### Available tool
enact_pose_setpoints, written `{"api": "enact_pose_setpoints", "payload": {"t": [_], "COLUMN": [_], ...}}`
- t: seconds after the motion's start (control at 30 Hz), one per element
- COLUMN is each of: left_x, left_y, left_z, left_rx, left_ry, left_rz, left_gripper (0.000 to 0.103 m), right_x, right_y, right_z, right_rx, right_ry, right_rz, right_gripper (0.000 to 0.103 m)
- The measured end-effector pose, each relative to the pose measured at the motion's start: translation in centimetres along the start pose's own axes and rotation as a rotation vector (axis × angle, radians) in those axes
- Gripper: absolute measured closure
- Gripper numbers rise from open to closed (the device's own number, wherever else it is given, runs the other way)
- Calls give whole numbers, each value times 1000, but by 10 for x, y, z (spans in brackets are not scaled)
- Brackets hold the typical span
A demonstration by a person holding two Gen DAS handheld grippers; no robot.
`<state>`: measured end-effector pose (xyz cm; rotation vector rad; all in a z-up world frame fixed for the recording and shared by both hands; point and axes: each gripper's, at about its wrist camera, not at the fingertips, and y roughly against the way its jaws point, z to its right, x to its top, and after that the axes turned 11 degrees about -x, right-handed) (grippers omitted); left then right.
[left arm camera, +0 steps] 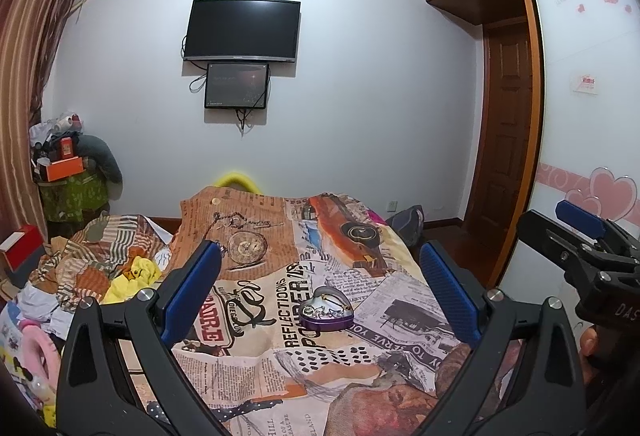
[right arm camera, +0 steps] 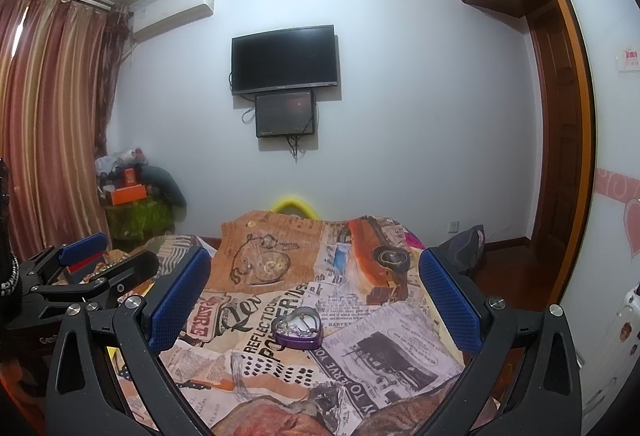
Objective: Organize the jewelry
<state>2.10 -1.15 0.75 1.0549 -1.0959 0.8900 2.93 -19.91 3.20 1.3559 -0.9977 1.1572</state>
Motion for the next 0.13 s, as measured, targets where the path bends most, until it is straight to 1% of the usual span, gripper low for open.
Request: {"api": "enact_pose_setpoints", "payload": {"t": [0.13], "left_x": [-2], "left_y": [-7], "left_z": [-3], "left_rx": [4], "left_ry": [7], "left_rz": [-13], "left_gripper": [3], "right_x": [-2], "right_y": [-7], "right_z": [0], "right_rx": [-4], "right_ry": [-2], "right_rz": [-20], "right_gripper": [0]}}
